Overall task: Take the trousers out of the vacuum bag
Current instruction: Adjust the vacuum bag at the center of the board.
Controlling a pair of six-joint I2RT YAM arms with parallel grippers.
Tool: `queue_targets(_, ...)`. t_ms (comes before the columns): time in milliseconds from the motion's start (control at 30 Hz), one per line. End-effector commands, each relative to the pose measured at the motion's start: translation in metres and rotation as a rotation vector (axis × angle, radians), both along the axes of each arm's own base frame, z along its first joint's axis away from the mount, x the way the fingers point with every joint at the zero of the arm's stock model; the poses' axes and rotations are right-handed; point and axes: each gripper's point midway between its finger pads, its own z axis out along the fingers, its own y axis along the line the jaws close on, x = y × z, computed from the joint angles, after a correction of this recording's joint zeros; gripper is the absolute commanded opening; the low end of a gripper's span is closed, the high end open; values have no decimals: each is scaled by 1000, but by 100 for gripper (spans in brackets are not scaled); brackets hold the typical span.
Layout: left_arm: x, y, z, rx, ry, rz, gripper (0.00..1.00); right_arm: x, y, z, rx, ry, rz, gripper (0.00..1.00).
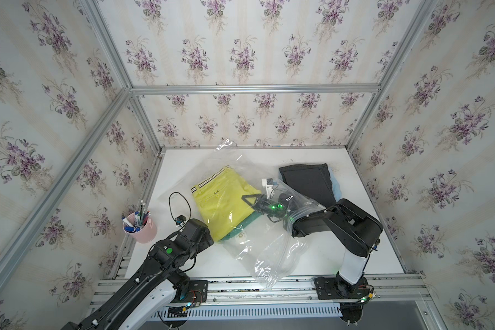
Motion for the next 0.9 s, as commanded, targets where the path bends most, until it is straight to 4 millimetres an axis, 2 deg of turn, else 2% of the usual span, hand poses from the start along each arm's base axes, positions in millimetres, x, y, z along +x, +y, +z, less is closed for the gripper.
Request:
queue_targets(0, 27, -18, 4, -132, -89, -21, 80, -8, 3, 17, 58, -47, 45, 0)
queue_targets(67, 34, -14, 1, -145, -109, 4, 72, -8, 3, 16, 57, -46, 47, 0)
queue_targets(200, 41, -3, -3, -146, -136, 47, 46, -8, 3, 16, 58, -47, 49, 0)
queue_targets(400, 51, 4, -3, -154, -169, 72, 18, -11, 6, 24, 82, -49, 72, 0)
queue_targets(633, 61, 12, -11, -160, -155, 91, 0, -23, 8, 49, 115, -69, 142, 0)
queue_targets(867, 66, 24, -8, -144, -167, 122, 0, -52, -7, 64, 117, -83, 209, 0)
